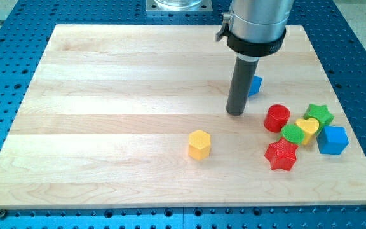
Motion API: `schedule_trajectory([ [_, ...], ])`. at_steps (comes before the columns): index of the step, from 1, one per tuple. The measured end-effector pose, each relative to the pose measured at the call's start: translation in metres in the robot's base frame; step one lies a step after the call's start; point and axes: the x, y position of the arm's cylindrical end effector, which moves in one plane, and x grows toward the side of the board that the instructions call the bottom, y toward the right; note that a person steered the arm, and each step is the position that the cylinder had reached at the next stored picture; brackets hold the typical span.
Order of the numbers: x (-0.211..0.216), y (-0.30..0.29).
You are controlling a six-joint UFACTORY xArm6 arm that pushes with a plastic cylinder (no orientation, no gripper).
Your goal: Place the triangle at the center right of the board
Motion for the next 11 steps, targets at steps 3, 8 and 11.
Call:
schedule_trajectory([
  [3, -0.059, 0.039],
  [8, -0.101, 0.098],
  [11, -0.145, 0.142],
])
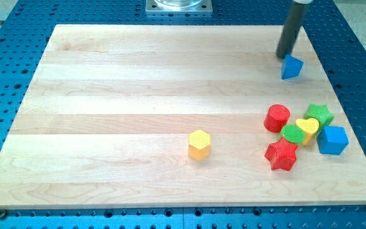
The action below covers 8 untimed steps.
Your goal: Place the triangle at the center right of the board
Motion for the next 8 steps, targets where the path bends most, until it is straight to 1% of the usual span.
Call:
schedule_trajectory([
  [1, 0.044, -0.003],
  [2, 0.061, -0.010],
  [3, 0.045, -0.004],
  [4, 0.011, -0.025],
  [5, 0.017, -0.080],
  [6, 0.048, -0.081],
  [7, 0.062, -0.057],
  [8, 0.062, -0.005],
])
